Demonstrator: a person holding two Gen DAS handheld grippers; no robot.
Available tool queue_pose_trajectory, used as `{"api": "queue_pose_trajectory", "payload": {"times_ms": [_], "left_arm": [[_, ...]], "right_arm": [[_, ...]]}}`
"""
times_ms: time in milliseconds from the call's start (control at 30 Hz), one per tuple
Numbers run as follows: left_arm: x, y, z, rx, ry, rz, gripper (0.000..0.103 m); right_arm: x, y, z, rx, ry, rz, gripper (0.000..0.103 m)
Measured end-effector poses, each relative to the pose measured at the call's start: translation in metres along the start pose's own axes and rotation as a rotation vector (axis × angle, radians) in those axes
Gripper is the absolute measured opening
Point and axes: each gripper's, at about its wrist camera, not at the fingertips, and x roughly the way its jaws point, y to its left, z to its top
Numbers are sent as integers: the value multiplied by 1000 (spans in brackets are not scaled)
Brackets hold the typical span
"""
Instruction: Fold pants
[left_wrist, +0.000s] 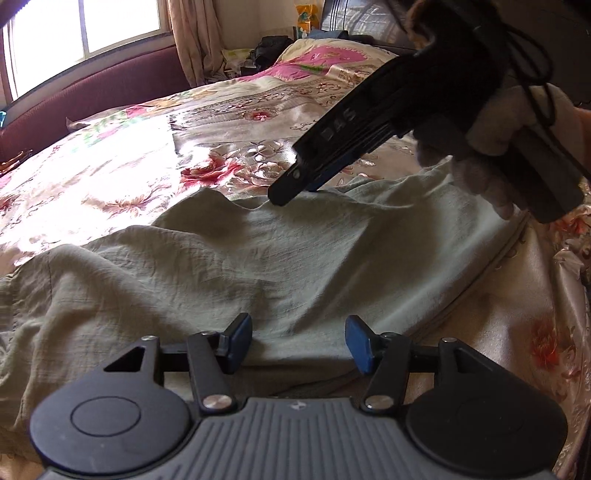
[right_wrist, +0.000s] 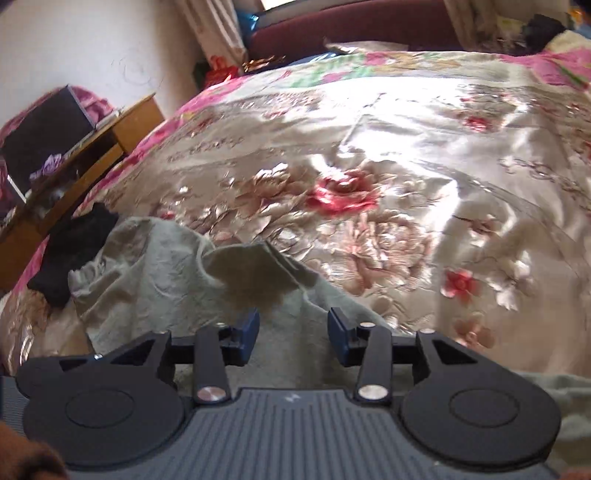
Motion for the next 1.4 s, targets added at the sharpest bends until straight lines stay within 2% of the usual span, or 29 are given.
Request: {"api": "queue_pose_trajectory", "payload": {"times_ms": [33, 67, 100, 167, 267, 333, 433, 467, 633, 700, 733, 767, 800, 833, 900, 967, 1067, 1133, 1167, 1200, 1267, 1400], "left_arm": [[-1, 4, -4, 4, 12, 13, 71], [-3, 8, -10, 6, 27, 35, 72], [-6, 13, -15, 3, 28, 49, 72], [-18, 21, -24, -21, 13, 51, 73], [-34, 35, -33, -82, -3, 37, 75], [-41, 43, -36, -114, -13, 33, 75], [-49, 52, -37, -121, -37, 77, 75], [-50, 56, -38, -120, -44, 96, 75], [-57, 82, -38, -135, -82, 203, 75], [-59, 94, -39, -142, -101, 237, 75], [-59, 99, -39, -143, -104, 255, 76], [-57, 105, -40, -145, -104, 278, 76], [-55, 110, -41, -150, -101, 293, 76], [-51, 115, -43, -164, -91, 308, 76], [-40, 126, -49, -200, -47, 339, 76], [-28, 133, -60, -247, 18, 349, 76], [-32, 138, -71, -301, 19, 333, 76], [-35, 138, -75, -312, 24, 332, 76], [-36, 137, -76, -309, 26, 334, 76], [-37, 137, -74, -303, 30, 336, 76], [-41, 134, -71, -286, 34, 344, 76], [-49, 126, -64, -254, 31, 378, 76]], "right_arm": [[14, 7, 4, -66, 29, -50, 41], [27, 14, 3, -132, 58, -147, 37], [35, 14, 3, -153, 80, -199, 29], [40, -5, 2, -70, 107, -222, 29], [29, -18, 5, 5, 70, -259, 36], [20, -12, 8, 3, 34, -226, 36], [23, 8, 23, 0, 20, -77, 38], [29, 12, 27, 3, 23, -45, 43], [70, 26, 45, -36, 50, -18, 45], [79, 24, 47, -8, 97, 50, 45], [81, 22, 46, 6, 104, 82, 43], [80, 21, 46, 17, 100, 102, 30], [80, 19, 48, 33, 95, 122, 12], [80, 14, 50, 73, 87, 150, 7], [83, 4, 54, 168, 74, 187, 5], [89, -3, 57, 222, 55, 170, 4], [91, -28, 59, 360, -19, 131, 4], [96, -44, 54, 452, -12, 137, 6], [99, -46, 50, 470, 6, 123, 11], [101, -47, 47, 471, 26, 116, 11], [89, -42, 45, 462, -3, 116, 15], [39, -27, 34, 367, -158, 60, 33]]}}
